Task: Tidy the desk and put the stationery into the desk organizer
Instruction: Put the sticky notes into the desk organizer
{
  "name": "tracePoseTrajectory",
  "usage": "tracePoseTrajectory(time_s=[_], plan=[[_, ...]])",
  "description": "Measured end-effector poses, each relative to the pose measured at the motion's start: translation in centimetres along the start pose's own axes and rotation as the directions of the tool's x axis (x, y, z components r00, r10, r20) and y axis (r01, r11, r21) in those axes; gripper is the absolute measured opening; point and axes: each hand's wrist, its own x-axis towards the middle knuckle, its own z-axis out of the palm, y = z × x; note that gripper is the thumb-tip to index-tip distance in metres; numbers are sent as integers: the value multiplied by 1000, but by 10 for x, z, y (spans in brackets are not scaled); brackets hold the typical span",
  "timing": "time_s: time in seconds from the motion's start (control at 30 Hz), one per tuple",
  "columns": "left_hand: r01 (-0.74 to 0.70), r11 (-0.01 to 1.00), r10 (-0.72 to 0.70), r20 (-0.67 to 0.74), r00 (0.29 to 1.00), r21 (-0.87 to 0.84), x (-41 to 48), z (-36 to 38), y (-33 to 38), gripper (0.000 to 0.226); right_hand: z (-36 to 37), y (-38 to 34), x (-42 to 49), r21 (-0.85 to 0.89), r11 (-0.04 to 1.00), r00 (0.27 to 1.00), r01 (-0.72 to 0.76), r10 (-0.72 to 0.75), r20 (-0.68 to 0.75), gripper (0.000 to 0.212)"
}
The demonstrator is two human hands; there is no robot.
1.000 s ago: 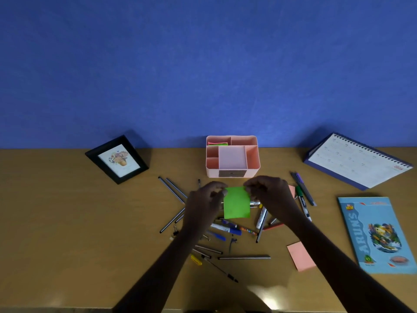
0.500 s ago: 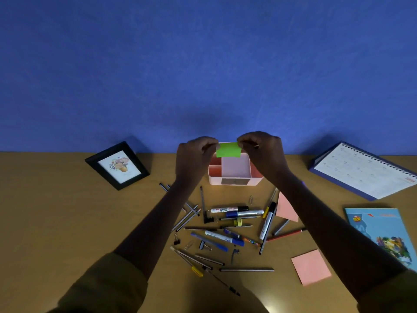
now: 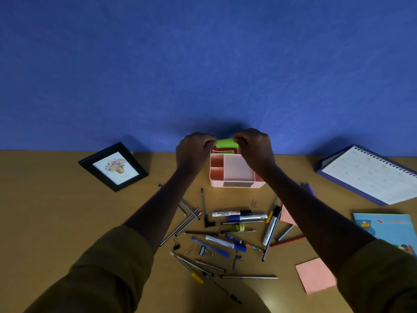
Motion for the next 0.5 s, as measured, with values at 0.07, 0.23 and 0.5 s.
tracePoseTrajectory(time_s=[0.07, 0.23, 0.5], plan=[[2, 999, -2, 5, 1000, 33, 0, 5, -4, 17, 6, 1, 0, -5, 1000, 999, -20, 20, 27, 13], [13, 997, -13, -8, 1000, 81, 2, 10, -16, 17, 19, 4, 10, -20, 1000, 998, -11, 12, 63, 20], [-15, 997, 16, -18, 1000, 78, 2, 9, -24, 17, 22, 4, 10, -38, 999, 996, -17, 20, 82, 16]])
